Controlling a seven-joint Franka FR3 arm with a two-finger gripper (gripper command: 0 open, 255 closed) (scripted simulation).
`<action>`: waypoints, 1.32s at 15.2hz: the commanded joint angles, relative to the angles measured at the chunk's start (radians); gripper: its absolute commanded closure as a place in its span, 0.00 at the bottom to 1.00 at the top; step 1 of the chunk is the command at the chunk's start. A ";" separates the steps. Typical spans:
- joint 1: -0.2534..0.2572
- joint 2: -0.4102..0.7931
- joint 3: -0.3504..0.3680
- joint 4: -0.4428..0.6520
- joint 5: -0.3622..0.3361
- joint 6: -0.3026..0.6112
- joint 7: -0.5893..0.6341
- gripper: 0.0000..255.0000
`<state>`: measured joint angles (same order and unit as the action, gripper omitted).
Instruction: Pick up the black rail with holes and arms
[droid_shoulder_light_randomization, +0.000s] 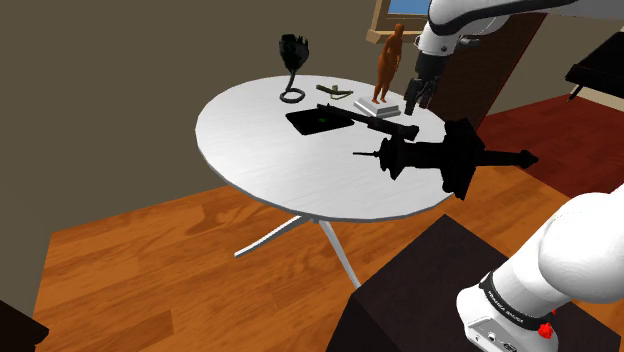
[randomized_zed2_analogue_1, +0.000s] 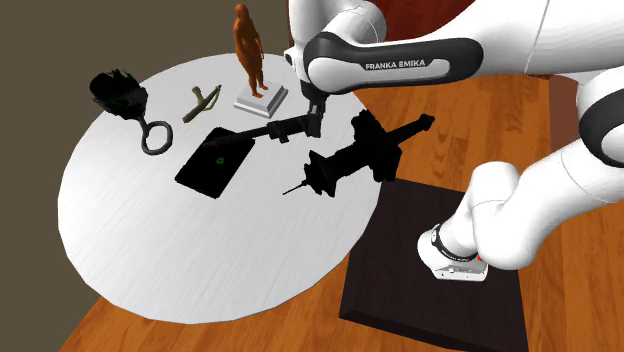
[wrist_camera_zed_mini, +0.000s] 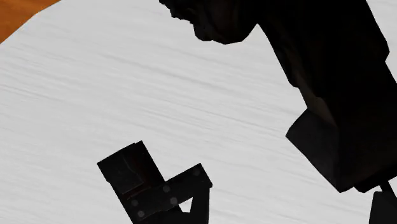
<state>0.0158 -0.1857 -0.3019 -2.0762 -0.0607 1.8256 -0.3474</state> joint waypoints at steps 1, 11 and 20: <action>0.003 0.081 -0.017 0.061 0.030 0.015 -0.058 0.00; -0.059 0.521 -0.028 0.479 0.213 -0.010 -0.323 0.00; -0.115 0.743 0.005 0.704 0.280 -0.031 -0.404 0.00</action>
<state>-0.1006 0.5543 -0.2977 -1.3637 0.2181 1.7830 -0.7506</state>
